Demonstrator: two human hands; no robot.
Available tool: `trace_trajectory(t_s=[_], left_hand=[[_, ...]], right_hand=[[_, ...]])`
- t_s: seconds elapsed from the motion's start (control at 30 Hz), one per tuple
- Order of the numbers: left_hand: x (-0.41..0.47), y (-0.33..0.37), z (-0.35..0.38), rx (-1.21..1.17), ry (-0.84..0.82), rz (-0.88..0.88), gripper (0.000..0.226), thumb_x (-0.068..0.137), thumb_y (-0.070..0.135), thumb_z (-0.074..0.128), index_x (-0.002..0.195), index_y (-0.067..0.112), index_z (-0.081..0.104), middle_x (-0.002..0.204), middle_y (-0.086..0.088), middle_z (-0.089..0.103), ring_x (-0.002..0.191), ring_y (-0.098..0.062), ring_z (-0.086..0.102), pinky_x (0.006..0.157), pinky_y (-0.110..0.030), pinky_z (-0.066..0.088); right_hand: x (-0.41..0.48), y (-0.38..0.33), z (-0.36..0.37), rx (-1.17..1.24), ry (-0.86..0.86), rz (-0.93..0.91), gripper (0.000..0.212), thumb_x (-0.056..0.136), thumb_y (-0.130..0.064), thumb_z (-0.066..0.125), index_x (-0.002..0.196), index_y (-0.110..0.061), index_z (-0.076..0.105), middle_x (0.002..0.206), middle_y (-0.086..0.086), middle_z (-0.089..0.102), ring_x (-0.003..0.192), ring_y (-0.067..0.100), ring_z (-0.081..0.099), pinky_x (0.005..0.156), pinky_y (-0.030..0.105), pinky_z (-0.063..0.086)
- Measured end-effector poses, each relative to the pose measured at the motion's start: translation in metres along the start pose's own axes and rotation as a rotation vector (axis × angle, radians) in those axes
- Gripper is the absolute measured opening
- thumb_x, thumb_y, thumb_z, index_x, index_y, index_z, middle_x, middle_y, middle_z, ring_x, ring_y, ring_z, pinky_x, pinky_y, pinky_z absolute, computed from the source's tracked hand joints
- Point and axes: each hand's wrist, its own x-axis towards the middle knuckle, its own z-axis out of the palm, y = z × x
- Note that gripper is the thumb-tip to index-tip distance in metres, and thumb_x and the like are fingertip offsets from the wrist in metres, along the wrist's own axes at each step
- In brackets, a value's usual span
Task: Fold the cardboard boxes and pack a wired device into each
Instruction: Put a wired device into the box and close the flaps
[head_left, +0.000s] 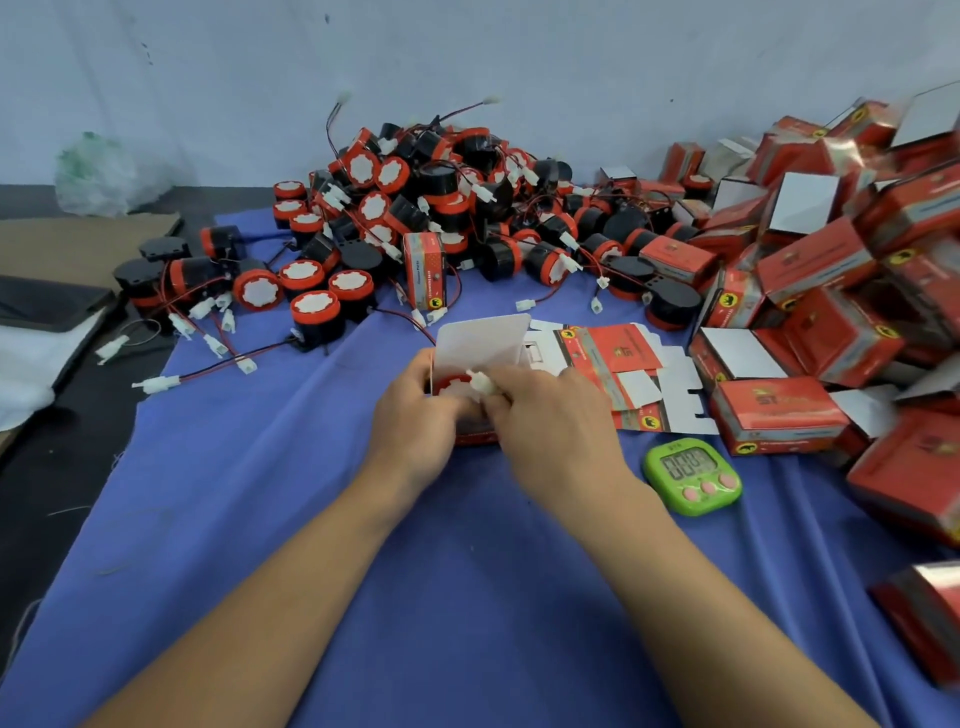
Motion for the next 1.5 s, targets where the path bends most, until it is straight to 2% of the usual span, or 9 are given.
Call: trace_trajectory(t_s=[0.2,0.33,0.53,0.83,1.03,1.13,1.23,1.4,1.5], left_hand=[[-0.004,0.005,0.004,-0.024,-0.041,0.047,0.05,0.068,0.055,0.071,0.114,0.037,0.071,0.11,0.011,0.077,0.107,-0.015,0.071,0.094,-0.042,0.057],[0.001,0.0,0.005,-0.031,0.052,-0.002,0.018,0.084,0.029,0.078,0.1,0.034,0.072,0.096,0.013,0.079,0.092,-0.01,0.075,0.071,-0.025,0.057],[0.002,0.003,0.005,0.069,0.08,-0.028,0.019,0.083,0.037,0.081,0.098,0.029,0.074,0.095,0.004,0.079,0.093,-0.023,0.074,0.084,-0.049,0.062],[0.001,0.005,0.009,0.318,0.196,-0.015,0.009,0.082,0.029,0.062,0.086,0.021,0.062,0.083,0.004,0.069,0.079,-0.019,0.064,0.055,-0.033,0.044],[-0.002,0.005,0.005,0.156,0.045,-0.021,0.015,0.076,0.036,0.07,0.088,0.044,0.066,0.084,0.023,0.074,0.084,-0.004,0.071,0.064,-0.025,0.052],[-0.003,0.002,0.004,0.1,-0.011,-0.016,0.038,0.065,0.049,0.075,0.102,0.04,0.073,0.096,0.019,0.078,0.092,-0.009,0.075,0.08,-0.038,0.062],[-0.003,0.001,0.004,0.097,0.016,-0.014,0.035,0.067,0.045,0.078,0.101,0.038,0.071,0.098,0.018,0.078,0.095,-0.012,0.075,0.088,-0.047,0.062],[-0.004,0.005,0.005,0.146,0.024,0.003,0.033,0.069,0.047,0.071,0.101,0.04,0.068,0.102,0.016,0.077,0.099,-0.01,0.072,0.091,-0.046,0.06],[-0.005,0.006,0.003,0.142,0.002,0.006,0.033,0.074,0.041,0.068,0.106,0.037,0.069,0.105,0.014,0.077,0.101,-0.011,0.072,0.094,-0.046,0.059]], right_hand=[[-0.002,0.003,0.0,0.134,-0.096,0.089,0.021,0.099,-0.021,0.05,0.098,-0.014,0.069,0.095,0.011,0.07,0.086,0.036,0.061,0.065,0.038,0.037],[-0.005,0.0,-0.001,0.128,-0.059,0.101,0.023,0.096,-0.029,0.048,0.092,-0.021,0.069,0.09,0.006,0.071,0.08,0.032,0.059,0.064,0.036,0.032],[-0.008,-0.01,-0.003,0.174,0.339,0.075,0.019,0.078,-0.007,0.069,0.088,-0.018,0.081,0.064,0.004,0.07,0.064,0.028,0.058,0.079,0.04,0.043],[-0.007,-0.014,0.003,0.037,0.177,-0.023,0.039,0.086,-0.011,0.042,0.089,-0.023,0.079,0.1,-0.008,0.073,0.113,0.032,0.053,0.109,0.043,0.03],[-0.005,-0.017,0.003,-0.202,0.109,0.047,0.039,0.082,-0.019,0.039,0.077,-0.027,0.077,0.08,-0.009,0.071,0.109,0.024,0.054,0.114,0.038,0.017],[-0.006,-0.009,0.0,-0.231,0.109,0.09,0.032,0.076,-0.017,0.046,0.064,-0.021,0.075,0.068,-0.003,0.071,0.105,0.029,0.059,0.111,0.041,0.02],[-0.007,-0.002,0.003,-0.244,0.12,0.061,0.03,0.081,-0.017,0.051,0.063,-0.018,0.075,0.068,-0.004,0.069,0.103,0.031,0.059,0.11,0.043,0.024],[-0.008,0.005,0.001,-0.166,0.062,0.052,0.038,0.092,-0.028,0.046,0.086,-0.022,0.083,0.112,0.002,0.069,0.116,0.03,0.052,0.115,0.039,0.021],[-0.007,0.008,-0.006,-0.091,-0.114,0.092,0.049,0.095,-0.042,0.032,0.109,-0.036,0.079,0.16,0.006,0.038,0.148,0.026,0.025,0.122,0.036,0.004]])
